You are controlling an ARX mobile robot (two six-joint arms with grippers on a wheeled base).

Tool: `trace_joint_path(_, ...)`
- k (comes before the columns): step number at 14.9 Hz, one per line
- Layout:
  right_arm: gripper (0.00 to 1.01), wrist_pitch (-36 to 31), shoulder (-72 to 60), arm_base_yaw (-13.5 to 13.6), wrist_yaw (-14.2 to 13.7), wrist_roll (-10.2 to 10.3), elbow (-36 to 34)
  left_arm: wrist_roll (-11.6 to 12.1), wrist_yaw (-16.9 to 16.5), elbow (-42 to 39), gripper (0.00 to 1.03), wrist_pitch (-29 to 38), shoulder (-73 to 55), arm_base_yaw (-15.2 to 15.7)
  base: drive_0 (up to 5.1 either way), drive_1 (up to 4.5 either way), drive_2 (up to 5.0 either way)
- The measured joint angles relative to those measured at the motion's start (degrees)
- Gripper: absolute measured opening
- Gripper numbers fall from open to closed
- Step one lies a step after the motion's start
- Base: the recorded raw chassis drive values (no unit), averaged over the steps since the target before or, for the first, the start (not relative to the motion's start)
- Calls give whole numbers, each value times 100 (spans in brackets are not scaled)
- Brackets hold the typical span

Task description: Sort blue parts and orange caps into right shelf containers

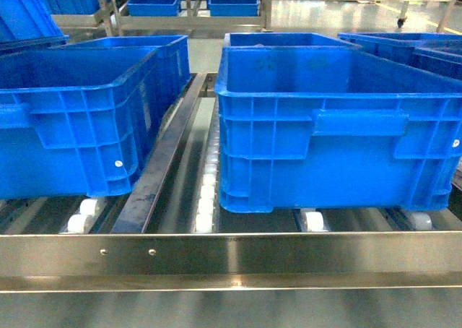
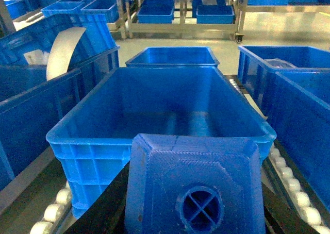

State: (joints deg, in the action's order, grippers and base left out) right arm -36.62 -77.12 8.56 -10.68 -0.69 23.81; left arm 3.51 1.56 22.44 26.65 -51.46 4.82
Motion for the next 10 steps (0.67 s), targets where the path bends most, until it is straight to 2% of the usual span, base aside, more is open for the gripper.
trace_joint_path(10,44,0,0,0,0,0,0,0,0,0,44,0,0,0,0,0,0)
